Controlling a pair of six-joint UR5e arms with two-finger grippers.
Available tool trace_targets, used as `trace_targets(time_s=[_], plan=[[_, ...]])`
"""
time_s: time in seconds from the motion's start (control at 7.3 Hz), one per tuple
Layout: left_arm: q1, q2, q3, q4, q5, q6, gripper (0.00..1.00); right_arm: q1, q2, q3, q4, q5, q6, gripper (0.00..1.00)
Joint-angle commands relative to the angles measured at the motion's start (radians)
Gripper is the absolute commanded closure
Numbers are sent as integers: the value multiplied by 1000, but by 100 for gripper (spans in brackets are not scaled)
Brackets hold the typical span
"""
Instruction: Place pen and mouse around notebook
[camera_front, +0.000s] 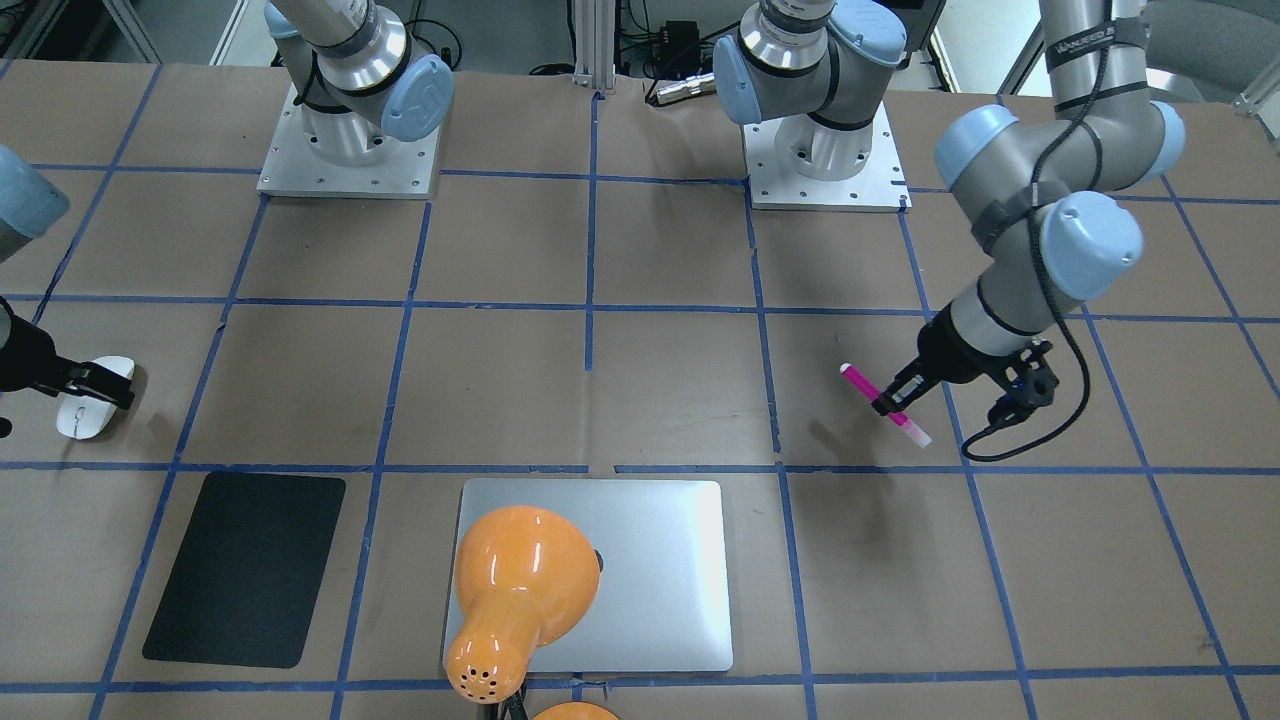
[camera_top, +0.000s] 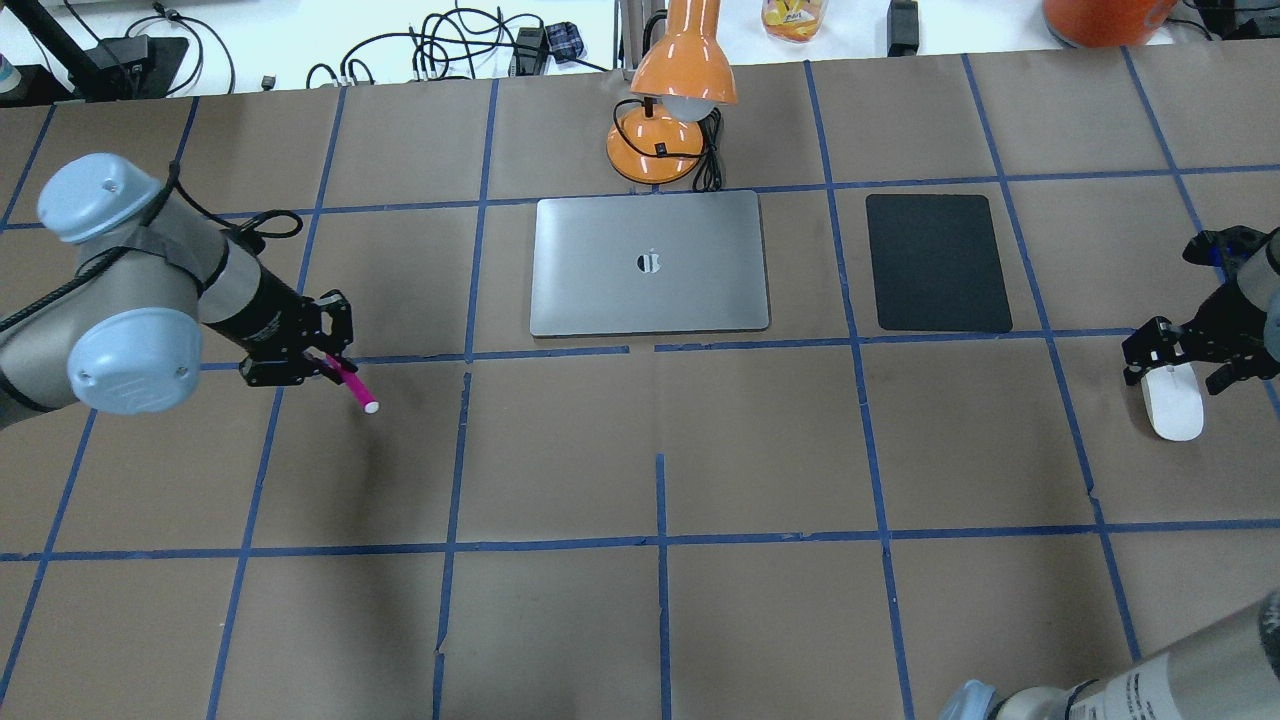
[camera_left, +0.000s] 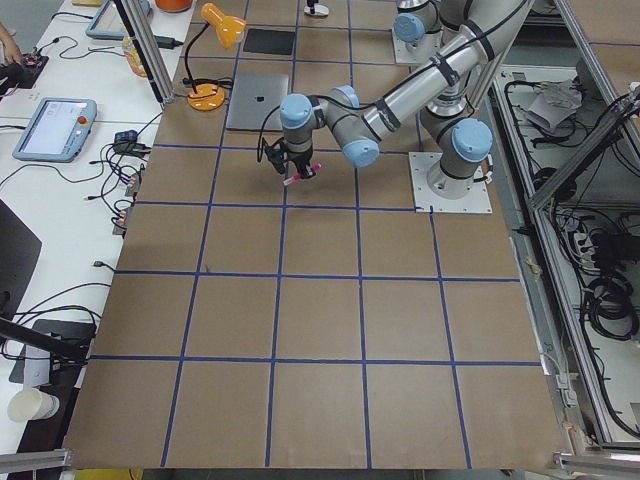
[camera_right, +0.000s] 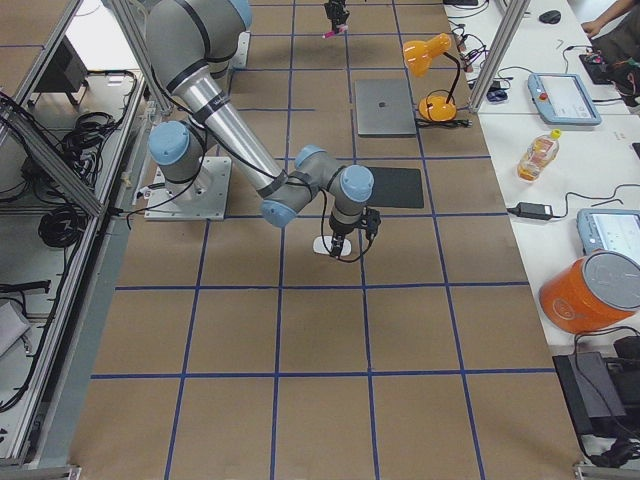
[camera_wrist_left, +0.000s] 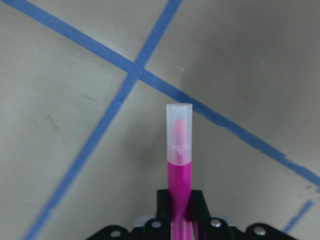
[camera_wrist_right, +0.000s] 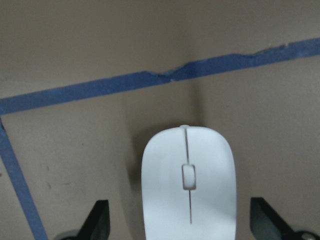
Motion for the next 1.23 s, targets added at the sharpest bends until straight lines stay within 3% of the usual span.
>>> trace_targets(time_s=[0.0,0.41,0.55,0.68,1.1], plan=[[-299,-35,-3,120,48,-515,100,0,8,-2,0,-12,-2,0],[-517,-98,23,141,92,-1123,100,0,12,-5,1,-11,-3,11],[-611,-126,78,137,93,-1260,100,0,14,-6,1,-11,-5,16],[-650,-174,141,121,95,-1348,100,0,14,-6,1,-11,-3,22],[-674,-252,145,121,95,-1364,100,0,14,-9,5,-12,7,37]])
